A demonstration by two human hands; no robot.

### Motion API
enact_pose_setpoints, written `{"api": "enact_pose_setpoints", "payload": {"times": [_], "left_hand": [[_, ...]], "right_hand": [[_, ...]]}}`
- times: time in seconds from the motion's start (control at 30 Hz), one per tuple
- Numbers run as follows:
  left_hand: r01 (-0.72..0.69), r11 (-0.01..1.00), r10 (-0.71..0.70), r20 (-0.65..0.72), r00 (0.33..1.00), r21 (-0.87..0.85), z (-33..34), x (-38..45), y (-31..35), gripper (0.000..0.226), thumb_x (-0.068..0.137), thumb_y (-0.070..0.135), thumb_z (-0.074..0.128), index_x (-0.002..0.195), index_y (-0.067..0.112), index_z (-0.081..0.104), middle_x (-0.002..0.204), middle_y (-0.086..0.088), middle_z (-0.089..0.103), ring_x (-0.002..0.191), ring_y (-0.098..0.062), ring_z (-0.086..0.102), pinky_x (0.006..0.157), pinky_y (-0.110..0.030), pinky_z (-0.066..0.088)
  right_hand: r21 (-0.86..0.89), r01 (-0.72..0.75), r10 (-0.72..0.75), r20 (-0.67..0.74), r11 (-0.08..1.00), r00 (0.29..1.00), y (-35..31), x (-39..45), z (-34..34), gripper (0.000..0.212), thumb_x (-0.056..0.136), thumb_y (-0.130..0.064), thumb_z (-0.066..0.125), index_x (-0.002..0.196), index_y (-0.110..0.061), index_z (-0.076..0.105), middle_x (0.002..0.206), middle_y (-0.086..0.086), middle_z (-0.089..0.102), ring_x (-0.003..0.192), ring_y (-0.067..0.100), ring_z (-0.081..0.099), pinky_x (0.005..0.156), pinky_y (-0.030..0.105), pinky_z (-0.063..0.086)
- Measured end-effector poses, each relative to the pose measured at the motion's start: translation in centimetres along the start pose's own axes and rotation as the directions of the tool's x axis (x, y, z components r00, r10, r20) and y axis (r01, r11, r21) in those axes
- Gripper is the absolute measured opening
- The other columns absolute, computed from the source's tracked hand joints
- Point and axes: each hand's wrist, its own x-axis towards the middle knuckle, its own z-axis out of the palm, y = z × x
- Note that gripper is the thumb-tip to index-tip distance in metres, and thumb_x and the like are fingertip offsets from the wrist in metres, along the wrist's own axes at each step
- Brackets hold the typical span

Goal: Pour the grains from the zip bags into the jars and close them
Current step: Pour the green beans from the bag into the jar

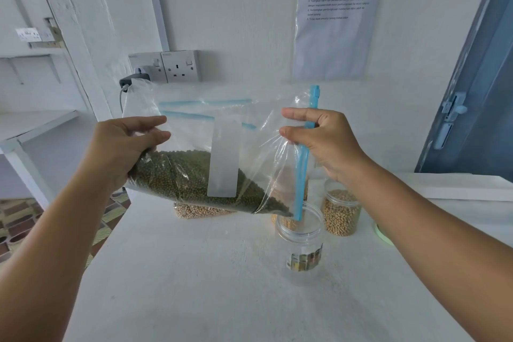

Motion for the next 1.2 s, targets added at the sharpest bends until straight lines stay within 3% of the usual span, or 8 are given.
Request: {"api": "enact_pose_setpoints", "payload": {"times": [0.23,0.4,0.57,0.9,1.2], "left_hand": [[0.000,1.000,0.000,-0.024,1.000,-0.002,0.6,-0.1,-0.3,0.034,0.078,0.009,0.087,0.110,0.019,0.081,0.077,0.003,0.070,0.062,-0.015,0.053,0.078,-0.031,0.055],[-0.019,1.000,0.018,-0.019,1.000,-0.003,0.5,-0.1,-0.4,0.036,0.077,0.008,0.087,0.112,0.015,0.080,0.076,0.000,0.068,0.059,-0.015,0.051,0.063,-0.019,0.053],[-0.021,1.000,0.021,-0.022,1.000,-0.007,0.3,-0.2,-0.1,0.033,0.077,0.010,0.088,0.108,0.021,0.081,0.076,0.003,0.070,0.062,-0.014,0.053,0.071,-0.024,0.054],[-0.050,0.999,0.050,-0.001,0.999,-0.012,0.4,0.2,1.1,0.033,0.079,0.008,0.086,0.109,0.017,0.080,0.066,0.006,0.067,0.058,-0.013,0.050,0.059,-0.015,0.052],[-0.052,0.999,0.052,-0.003,0.999,0.009,1.1,0.3,1.6,0.030,0.079,0.010,0.087,0.105,0.023,0.082,0.075,0.001,0.066,0.056,-0.011,0.052,0.057,-0.016,0.052]], "right_hand": [[0.016,-0.022,0.022,-0.006,1.000,1.000,0.5,0.1,0.0,0.040,0.083,-0.011,0.087,0.120,-0.020,0.078,0.124,-0.007,0.071,0.095,0.013,0.076,0.093,0.031,0.061],[0.013,-0.028,0.028,-0.004,1.000,1.000,0.7,0.1,0.1,0.040,0.083,-0.011,0.087,0.121,-0.019,0.078,0.125,-0.007,0.072,0.094,0.014,0.076,0.093,0.032,0.062],[0.009,-0.022,0.022,-0.008,1.000,1.000,0.5,0.1,0.2,0.039,0.083,-0.011,0.087,0.120,-0.020,0.078,0.123,-0.006,0.073,0.090,0.015,0.077,0.092,0.032,0.062],[0.014,-0.009,0.009,-0.024,1.000,1.000,-0.2,-0.2,-0.2,0.039,0.084,-0.010,0.086,0.120,-0.020,0.078,0.120,-0.007,0.074,0.082,0.009,0.074,0.088,0.026,0.061],[0.013,-0.038,0.038,-0.038,0.999,0.999,0.3,-0.5,-0.7,0.039,0.084,-0.011,0.086,0.121,-0.021,0.078,0.120,-0.008,0.074,0.084,0.012,0.075,0.087,0.025,0.061]]}}
